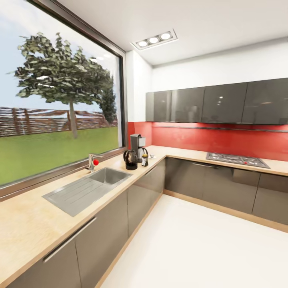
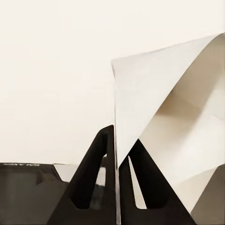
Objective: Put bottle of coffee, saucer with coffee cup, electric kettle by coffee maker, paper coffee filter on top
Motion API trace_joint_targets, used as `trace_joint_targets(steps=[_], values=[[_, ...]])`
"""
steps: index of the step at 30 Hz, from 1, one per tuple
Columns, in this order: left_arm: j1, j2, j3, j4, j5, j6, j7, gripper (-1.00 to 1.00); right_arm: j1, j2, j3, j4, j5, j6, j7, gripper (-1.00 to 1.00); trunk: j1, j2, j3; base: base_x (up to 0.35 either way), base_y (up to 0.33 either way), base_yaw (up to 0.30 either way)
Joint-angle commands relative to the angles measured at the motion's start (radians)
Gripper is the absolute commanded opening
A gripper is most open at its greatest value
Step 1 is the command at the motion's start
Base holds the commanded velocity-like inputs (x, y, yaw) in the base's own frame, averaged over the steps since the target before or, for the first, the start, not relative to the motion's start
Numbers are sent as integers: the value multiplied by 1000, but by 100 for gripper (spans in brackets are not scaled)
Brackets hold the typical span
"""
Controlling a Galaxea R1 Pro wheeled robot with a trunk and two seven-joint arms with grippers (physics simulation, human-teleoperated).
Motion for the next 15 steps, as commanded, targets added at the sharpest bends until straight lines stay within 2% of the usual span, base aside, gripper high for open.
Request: trace_joint_targets(steps=[1, 6, 15], values=[[1, 0, -7, -1, 11, -2, -3, 100, -1, 2, 2, 3, -1, -5, 3, -100, 1, -1, 0, 135, -290, 0], [1, 0, -7, -1, 11, -1, -3, 100, -1, 34, 2, 3, -1, -3, -1, -100, 1, -1, 0, 134, -293, 0], [1, -14, -13, 0, 14, 1, -3, 100, -1, 39, 2, 3, -1, -1, -7, -100, 1, -1, 0, 134, -294, 0]])
